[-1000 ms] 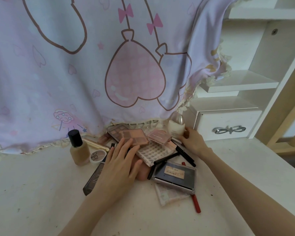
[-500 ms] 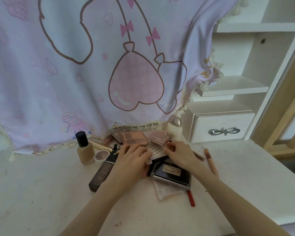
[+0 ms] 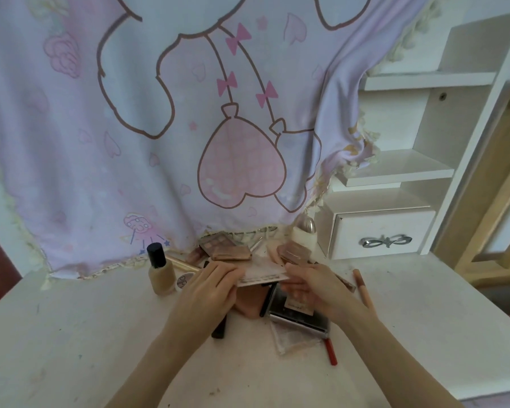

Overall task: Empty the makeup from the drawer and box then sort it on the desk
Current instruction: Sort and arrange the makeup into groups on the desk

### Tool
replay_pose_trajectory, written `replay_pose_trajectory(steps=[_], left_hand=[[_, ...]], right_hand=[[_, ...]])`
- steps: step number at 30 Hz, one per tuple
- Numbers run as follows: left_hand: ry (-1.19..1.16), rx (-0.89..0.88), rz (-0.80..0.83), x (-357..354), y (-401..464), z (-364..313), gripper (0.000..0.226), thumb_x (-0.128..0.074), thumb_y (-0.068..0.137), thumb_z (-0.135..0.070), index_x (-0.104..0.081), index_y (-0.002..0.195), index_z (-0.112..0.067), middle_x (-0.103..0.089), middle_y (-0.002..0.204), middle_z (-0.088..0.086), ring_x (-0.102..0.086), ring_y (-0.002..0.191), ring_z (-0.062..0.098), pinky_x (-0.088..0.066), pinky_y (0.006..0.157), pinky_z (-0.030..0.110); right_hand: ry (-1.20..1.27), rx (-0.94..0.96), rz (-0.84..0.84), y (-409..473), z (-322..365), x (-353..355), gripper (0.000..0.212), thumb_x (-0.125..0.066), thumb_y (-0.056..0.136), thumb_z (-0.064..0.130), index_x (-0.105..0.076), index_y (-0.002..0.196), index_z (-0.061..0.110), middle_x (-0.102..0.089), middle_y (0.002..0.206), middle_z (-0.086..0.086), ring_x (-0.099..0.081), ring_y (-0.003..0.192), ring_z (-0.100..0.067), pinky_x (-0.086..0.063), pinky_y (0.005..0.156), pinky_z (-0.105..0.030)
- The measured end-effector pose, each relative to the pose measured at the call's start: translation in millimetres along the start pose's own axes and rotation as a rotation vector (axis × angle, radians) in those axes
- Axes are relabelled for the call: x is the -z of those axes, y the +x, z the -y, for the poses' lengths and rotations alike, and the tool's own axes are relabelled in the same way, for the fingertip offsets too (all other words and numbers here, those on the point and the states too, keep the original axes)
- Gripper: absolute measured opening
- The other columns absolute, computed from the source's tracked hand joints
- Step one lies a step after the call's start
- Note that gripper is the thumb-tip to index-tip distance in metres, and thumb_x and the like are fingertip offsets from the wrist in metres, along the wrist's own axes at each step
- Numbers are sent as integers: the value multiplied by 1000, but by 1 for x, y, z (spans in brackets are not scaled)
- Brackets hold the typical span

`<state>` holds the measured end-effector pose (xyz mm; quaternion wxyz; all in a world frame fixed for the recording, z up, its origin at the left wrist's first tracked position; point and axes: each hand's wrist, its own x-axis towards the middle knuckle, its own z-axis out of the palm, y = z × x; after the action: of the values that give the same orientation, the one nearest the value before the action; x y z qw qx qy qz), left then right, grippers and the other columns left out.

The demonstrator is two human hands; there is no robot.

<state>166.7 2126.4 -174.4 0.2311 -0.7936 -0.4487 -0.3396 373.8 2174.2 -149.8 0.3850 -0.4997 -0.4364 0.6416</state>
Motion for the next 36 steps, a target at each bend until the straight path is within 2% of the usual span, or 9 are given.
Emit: replay_pose_trajectory(steps=[5, 9, 12, 18, 23, 26, 28, 31, 36], left_hand=[[-45, -23, -19, 11, -1, -5, 22, -48, 86, -18, -54, 106, -14, -61, 98, 0, -53, 94, 12, -43, 74, 24], [-66, -39, 2, 21, 0, -10, 21, -37, 97, -25, -54, 107, -17, -57, 103, -4, -53, 96, 10, -45, 71, 23], [-90, -32, 19, 28, -2, -14, 29, -31, 99, -27, -56, 107, -16, -55, 103, -4, -52, 96, 10, -45, 72, 24], [-133, 37, 83, 42, -8, -21, 21, -50, 87, -18, -59, 106, -19, -58, 105, -4, -54, 96, 10, -49, 68, 28], [-299, 164, 184, 50, 1, -23, 43, -56, 77, -5, -57, 115, -26, -47, 123, -16, -52, 98, 7, -48, 75, 19], [-553, 366, 196, 60, 18, -37, 39, -44, 84, -22, -48, 120, -35, -33, 129, -28, -47, 113, 3, -39, 96, 15], [-641, 531, 160, 64, 33, -47, 50, -49, 84, -48, -41, 130, -31, -35, 133, -20, -39, 125, 3, -35, 107, 29], [-840, 751, 89, 70, 59, -59, 94, -52, 56, -80, -32, 136, -34, -40, 132, -11, -44, 123, 10, -41, 103, 39], [-977, 794, 68, 76, 83, -63, 104, -68, 56, -63, -20, 142, -30, -50, 120, -13, -56, 106, 5, -51, 90, 37]], right_hand=[[231, -111, 171, -17, 8, -2, 16, -52, 94, 15, -66, 90, 10, -73, 81, -12, -69, 62, -20, -47, 48, -19], [247, -189, 194, -27, 11, 0, 16, -52, 93, 17, -62, 97, 4, -72, 79, -13, -71, 66, -21, -50, 55, -21], [200, -205, 200, -34, 11, 4, 14, -51, 93, 12, -60, 98, 3, -72, 77, -12, -71, 65, -20, -51, 48, -18], [229, -182, 197, -55, 13, 8, 11, -54, 89, 5, -61, 97, 2, -71, 79, -16, -70, 63, -22, -52, 47, -20], [235, 28, 197, -69, 25, 5, 15, -52, 88, -2, -62, 97, 4, -73, 83, -14, -71, 70, -19, -59, 66, -29], [214, 223, 131, -80, 33, -2, 17, -54, 86, -8, -52, 93, 7, -71, 92, -14, -70, 72, -18, -59, 69, -32], [115, 366, 121, -89, 36, -9, 19, -56, 86, -7, -48, 90, 10, -71, 99, -13, -70, 81, -21, -56, 78, -33], [-55, 561, 135, -103, 39, -20, 17, -58, 86, -3, -50, 94, 10, -73, 98, -5, -69, 89, -18, -53, 78, -27], [-160, 664, 207, -109, 45, -23, 28, -68, 79, -3, -58, 103, 10, -72, 100, -4, -69, 84, -14, -51, 68, -20]])
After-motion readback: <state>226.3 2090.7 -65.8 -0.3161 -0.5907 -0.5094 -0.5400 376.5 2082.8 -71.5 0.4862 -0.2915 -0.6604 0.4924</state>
